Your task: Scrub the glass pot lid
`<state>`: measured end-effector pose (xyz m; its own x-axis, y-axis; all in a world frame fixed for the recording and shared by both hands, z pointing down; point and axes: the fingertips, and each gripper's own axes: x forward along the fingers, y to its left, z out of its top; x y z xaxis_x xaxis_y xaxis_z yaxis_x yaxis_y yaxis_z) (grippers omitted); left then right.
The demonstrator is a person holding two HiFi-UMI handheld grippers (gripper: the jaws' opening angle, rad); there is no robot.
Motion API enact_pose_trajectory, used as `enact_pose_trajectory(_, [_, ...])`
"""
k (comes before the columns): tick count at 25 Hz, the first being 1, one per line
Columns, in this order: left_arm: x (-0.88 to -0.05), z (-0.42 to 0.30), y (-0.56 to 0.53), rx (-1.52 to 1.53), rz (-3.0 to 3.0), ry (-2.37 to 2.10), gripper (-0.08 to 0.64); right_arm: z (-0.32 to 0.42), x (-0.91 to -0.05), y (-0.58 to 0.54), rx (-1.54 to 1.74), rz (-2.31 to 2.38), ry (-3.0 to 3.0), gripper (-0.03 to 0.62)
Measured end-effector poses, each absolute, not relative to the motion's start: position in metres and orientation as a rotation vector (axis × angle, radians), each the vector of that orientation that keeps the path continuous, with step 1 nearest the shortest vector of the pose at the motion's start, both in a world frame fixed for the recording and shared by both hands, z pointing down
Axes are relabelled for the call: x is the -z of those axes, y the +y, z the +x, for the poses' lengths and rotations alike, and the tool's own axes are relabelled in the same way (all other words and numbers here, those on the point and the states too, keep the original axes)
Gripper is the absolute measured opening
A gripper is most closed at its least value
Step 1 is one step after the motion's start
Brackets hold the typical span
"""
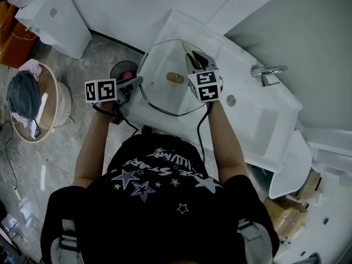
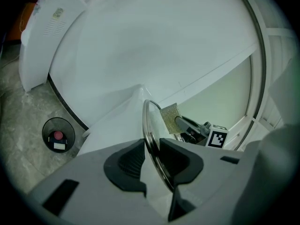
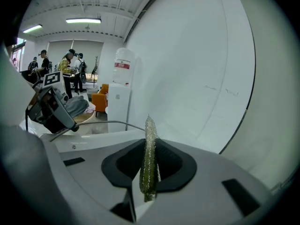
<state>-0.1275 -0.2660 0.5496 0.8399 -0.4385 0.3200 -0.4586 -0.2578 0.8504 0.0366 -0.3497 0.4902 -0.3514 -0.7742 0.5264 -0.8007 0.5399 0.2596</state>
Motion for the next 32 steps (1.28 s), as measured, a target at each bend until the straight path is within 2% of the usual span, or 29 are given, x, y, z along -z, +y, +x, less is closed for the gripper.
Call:
enact_pose_trajectory(13, [-0.549, -0.126, -0.264, -0.028, 1.901, -0.631, 0.101, -0.004, -0.509, -0.351, -0.068, 1.099, -2.216, 0.068])
enact_pose_trajectory(32, [-0.553, -0.125, -0.261, -0.074, 1.884, -0.69, 0.101, -0.077, -0.516, -0.283, -0.069, 0.545, -2.44, 0.069])
